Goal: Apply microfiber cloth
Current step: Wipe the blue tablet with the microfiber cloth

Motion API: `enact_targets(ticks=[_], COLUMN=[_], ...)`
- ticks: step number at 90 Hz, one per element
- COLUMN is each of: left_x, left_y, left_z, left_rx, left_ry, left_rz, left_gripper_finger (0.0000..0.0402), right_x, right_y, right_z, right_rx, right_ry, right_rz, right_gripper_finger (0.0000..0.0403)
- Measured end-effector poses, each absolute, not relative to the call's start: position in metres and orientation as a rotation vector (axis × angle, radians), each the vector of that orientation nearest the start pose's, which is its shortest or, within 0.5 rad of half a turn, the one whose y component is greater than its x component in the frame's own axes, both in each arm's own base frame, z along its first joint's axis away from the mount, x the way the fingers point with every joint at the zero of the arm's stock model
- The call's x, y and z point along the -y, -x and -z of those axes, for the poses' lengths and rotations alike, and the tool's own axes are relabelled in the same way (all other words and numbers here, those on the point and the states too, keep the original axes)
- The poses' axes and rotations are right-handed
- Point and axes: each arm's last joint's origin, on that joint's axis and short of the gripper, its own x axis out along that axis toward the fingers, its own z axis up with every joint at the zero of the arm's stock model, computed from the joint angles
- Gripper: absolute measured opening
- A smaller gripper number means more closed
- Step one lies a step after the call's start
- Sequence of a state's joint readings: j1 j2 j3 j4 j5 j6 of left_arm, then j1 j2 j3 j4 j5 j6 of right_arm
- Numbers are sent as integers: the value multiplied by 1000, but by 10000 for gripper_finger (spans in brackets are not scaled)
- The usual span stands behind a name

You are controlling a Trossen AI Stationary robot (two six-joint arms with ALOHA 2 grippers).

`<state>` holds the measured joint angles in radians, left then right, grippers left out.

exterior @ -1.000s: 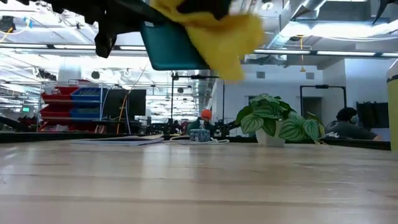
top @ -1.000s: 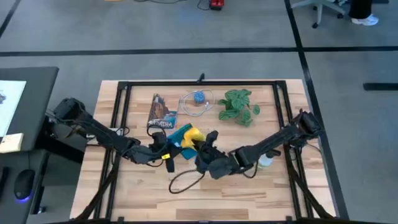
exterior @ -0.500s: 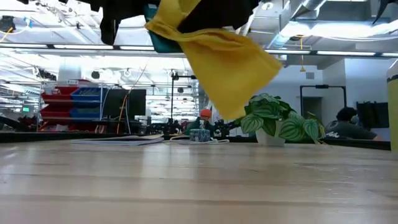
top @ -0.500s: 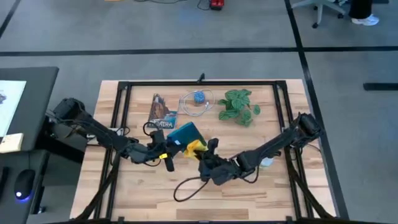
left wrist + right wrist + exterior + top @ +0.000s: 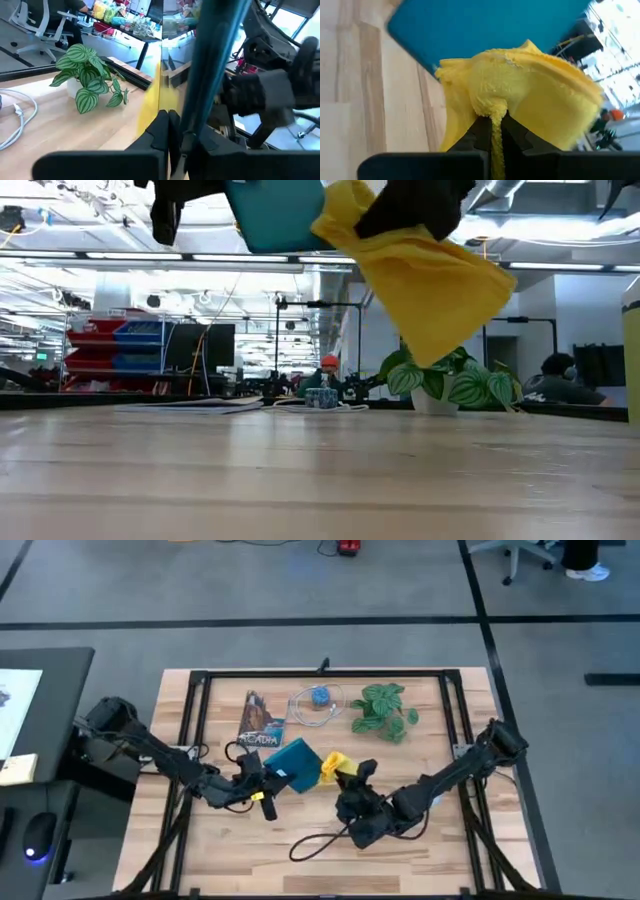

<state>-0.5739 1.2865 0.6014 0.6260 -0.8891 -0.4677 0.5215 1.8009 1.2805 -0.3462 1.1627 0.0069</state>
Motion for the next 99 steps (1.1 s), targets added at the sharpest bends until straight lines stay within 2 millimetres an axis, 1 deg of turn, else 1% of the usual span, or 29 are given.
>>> enact_targets(ticks=[12, 25, 30, 36, 42, 51, 57, 63, 70, 75, 83, 88, 94, 99], left_x=[122, 122, 122, 122, 122, 122, 122, 122, 122, 122, 125, 126, 127, 127], left_y=[-231, -231, -231, -231, -231, -231, -231, -231, -231, -231, -229, -228, -228, -227], left_z=[-245, -245, -246, -246, -246, -246, -246, -246, -245, -244, -244, -244, -244, -244], left_rx=[48, 54, 57, 57, 56, 57, 58, 61, 60, 55, 57, 57, 56, 56], left_ry=[434, 435, 438, 438, 437, 438, 438, 439, 435, 430, 425, 425, 424, 424], left_rz=[-314, -315, -314, -315, -317, -320, -323, -326, -337, -339, -343, -344, -345, -346], left_gripper_finger=[9, 9, 9, 9, 9, 9, 9, 9, 9, 9, 9, 9, 9, 9], right_x=[-173, -182, -185, -187, -185, -176, -171, -165, -161, -159, -159, -159, -158, -158], right_y=[-348, -366, -372, -376, -379, -384, -390, -396, -401, -402, -398, -394, -389, -386], right_z=[-228, -221, -222, -228, -235, -247, -252, -252, -246, -241, -240, -244, -250, -256], right_rx=[-528, -449, -400, -351, -302, -247, -222, -209, -228, -250, -294, -315, -319, -303], right_ry=[570, 565, 572, 596, 598, 591, 572, 535, 537, 549, 586, 607, 586, 557], right_rz=[520, 429, 413, 418, 433, 462, 434, 411, 421, 457, 574, 662, 783, 804], right_gripper_finger=[0, 0, 0, 0, 0, 0, 0, 0, 0, 0, 0, 0, 0, 0])
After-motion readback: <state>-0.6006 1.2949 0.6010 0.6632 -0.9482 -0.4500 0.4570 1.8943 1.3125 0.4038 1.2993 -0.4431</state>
